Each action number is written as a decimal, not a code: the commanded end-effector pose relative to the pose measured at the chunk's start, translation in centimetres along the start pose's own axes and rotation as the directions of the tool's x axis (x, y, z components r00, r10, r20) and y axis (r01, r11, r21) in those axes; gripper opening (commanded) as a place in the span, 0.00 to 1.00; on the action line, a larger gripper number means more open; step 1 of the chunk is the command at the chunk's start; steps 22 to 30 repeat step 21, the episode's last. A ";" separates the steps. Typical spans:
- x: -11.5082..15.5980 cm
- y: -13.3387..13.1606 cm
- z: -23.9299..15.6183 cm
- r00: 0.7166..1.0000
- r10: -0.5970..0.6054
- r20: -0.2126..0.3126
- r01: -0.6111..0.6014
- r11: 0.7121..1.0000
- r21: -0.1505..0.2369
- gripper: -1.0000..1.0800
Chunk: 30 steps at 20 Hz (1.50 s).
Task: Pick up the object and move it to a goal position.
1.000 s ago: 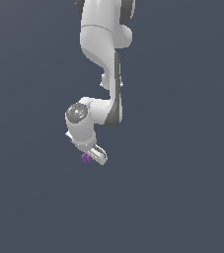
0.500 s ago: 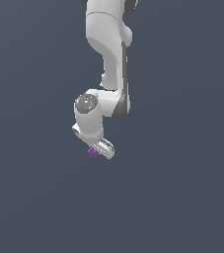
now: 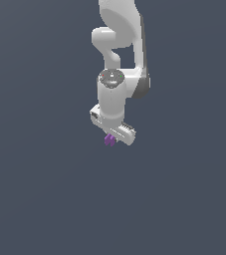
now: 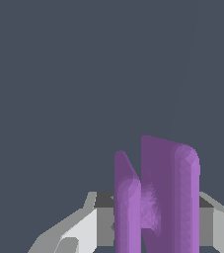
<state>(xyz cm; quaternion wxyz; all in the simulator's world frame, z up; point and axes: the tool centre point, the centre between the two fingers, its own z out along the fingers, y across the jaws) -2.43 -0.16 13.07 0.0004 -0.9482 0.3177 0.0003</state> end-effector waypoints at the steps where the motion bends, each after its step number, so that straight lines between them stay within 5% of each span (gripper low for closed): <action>1: -2.1 -1.1 -1.9 1.000 0.000 -0.001 0.000 1.000 0.000 0.00; 14: -9.3 -5.4 -8.7 1.000 0.000 -0.002 0.000 1.000 -0.001 0.00; 30: -9.9 -5.9 -9.4 1.000 0.000 -0.001 0.000 1.000 -0.001 0.00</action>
